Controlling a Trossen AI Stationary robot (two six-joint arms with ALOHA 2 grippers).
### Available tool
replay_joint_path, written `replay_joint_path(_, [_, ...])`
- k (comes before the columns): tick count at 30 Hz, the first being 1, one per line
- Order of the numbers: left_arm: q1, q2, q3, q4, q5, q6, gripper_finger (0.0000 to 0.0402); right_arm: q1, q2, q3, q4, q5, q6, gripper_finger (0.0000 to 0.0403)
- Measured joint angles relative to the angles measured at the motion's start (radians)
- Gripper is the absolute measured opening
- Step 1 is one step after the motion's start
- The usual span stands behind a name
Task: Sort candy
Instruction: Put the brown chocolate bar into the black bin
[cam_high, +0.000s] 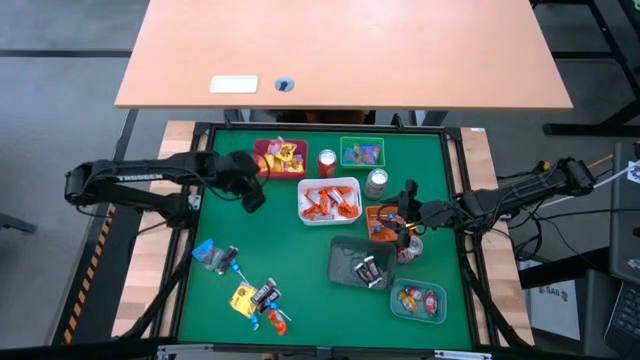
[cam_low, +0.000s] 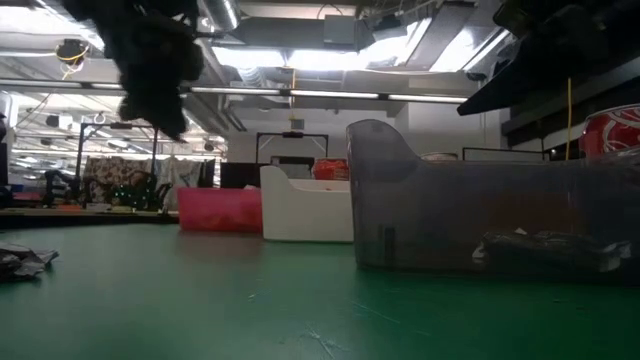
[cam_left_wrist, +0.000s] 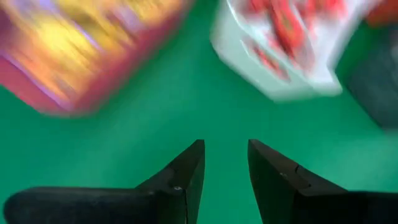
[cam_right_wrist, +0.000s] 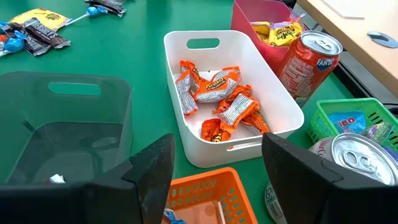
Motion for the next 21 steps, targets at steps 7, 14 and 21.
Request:
replay_joint_path(7, [-0.147, 0.010, 0.000, -0.144, 0.199, -0.196, 0.0125, 0.000, 0.000, 0.000, 0.000, -0.001, 0.000, 0.0241])
replay_joint_path(14, [-0.306, 0.011, 0.000, -0.189, 0.205, -0.379, 0.0166, 0.000, 0.000, 0.000, 0.000, -0.011, 0.000, 0.0241])
replay_joint_path(21, [-0.443, 0.017, 0.000, -0.197, 0.119, -0.548, 0.0186, 0.000, 0.000, 0.000, 0.000, -0.011, 0.000, 0.0241])
